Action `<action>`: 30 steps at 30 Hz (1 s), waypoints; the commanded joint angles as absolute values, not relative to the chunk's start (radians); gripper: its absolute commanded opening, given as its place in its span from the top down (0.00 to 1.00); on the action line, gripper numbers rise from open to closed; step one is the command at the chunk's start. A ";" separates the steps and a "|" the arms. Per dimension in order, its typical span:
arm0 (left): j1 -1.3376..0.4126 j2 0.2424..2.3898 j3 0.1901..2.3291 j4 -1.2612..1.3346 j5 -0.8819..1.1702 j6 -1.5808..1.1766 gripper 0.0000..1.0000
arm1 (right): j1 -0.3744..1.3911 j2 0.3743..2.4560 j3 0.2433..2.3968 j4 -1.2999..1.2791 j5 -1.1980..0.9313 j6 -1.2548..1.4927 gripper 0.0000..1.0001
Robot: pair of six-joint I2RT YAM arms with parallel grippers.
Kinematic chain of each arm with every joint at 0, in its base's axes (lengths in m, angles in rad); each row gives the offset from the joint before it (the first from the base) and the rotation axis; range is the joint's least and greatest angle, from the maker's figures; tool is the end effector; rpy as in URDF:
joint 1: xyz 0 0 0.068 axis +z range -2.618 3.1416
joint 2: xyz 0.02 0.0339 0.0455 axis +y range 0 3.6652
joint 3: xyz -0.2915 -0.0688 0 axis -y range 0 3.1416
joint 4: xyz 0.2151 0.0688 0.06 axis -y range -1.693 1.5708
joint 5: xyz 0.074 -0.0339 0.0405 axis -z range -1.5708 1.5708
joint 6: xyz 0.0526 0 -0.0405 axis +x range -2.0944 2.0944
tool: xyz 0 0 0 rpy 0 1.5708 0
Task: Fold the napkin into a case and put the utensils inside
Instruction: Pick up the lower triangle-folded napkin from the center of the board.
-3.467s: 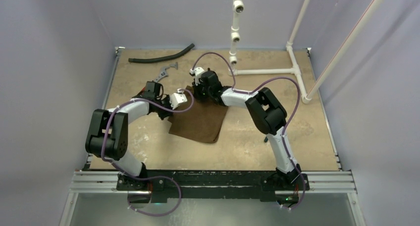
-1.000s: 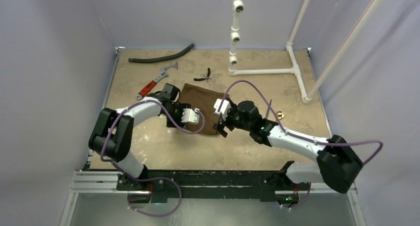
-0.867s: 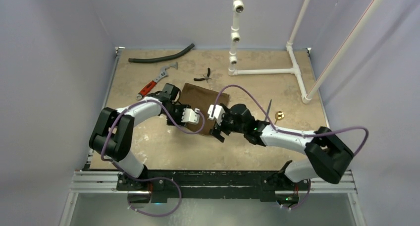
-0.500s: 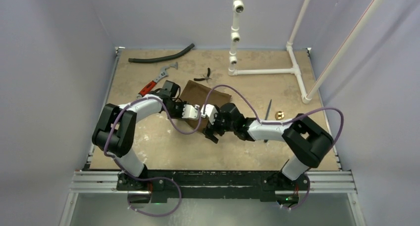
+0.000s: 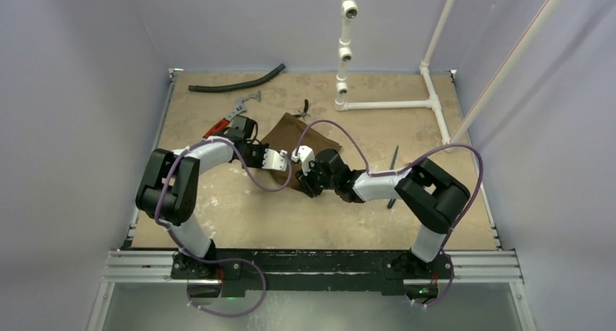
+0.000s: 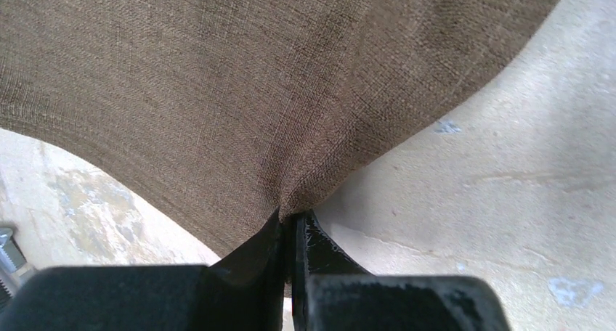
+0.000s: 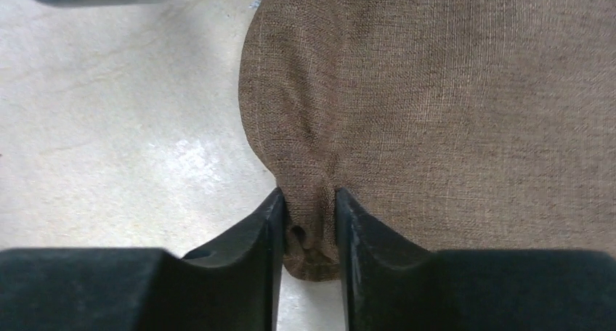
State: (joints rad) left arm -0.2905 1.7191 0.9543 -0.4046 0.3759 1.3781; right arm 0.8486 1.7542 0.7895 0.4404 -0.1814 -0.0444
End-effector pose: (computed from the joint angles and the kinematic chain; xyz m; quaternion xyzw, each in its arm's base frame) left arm 0.2894 -0.1067 0.1830 0.7382 0.6190 -0.0554 0.2623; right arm 0.2268 0.2718 0.1946 -0.4133 0.7585 0.2670 0.4272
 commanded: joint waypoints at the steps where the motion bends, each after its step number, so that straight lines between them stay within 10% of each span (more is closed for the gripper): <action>1: -0.270 1.727 0.899 -0.665 0.413 1.434 1.00 | 0.855 1.754 0.747 0.507 -0.256 0.067 0.75; 6: -0.268 1.646 0.877 -0.827 0.432 1.484 1.00 | 0.856 1.701 0.673 0.580 -0.347 0.136 1.00; 16: -0.270 1.518 0.850 -1.031 0.437 1.520 0.99 | 0.850 1.642 0.607 0.586 -0.626 0.291 1.00; 19: -0.267 1.476 0.899 -0.975 0.450 1.450 0.54 | 0.823 1.681 0.645 0.552 -0.707 0.331 1.00; 24: -0.294 1.397 0.933 -0.923 0.534 1.413 0.15 | 0.729 1.715 0.658 0.584 -0.807 0.435 1.00; 30: -0.416 1.437 0.893 -0.824 0.534 1.342 0.08 | 0.667 1.754 0.678 0.638 -0.867 0.531 1.00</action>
State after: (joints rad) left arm -0.3424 1.4128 0.9104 -0.8917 0.4847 1.4006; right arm 0.6861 1.7363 0.6357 0.5816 -0.7799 0.4377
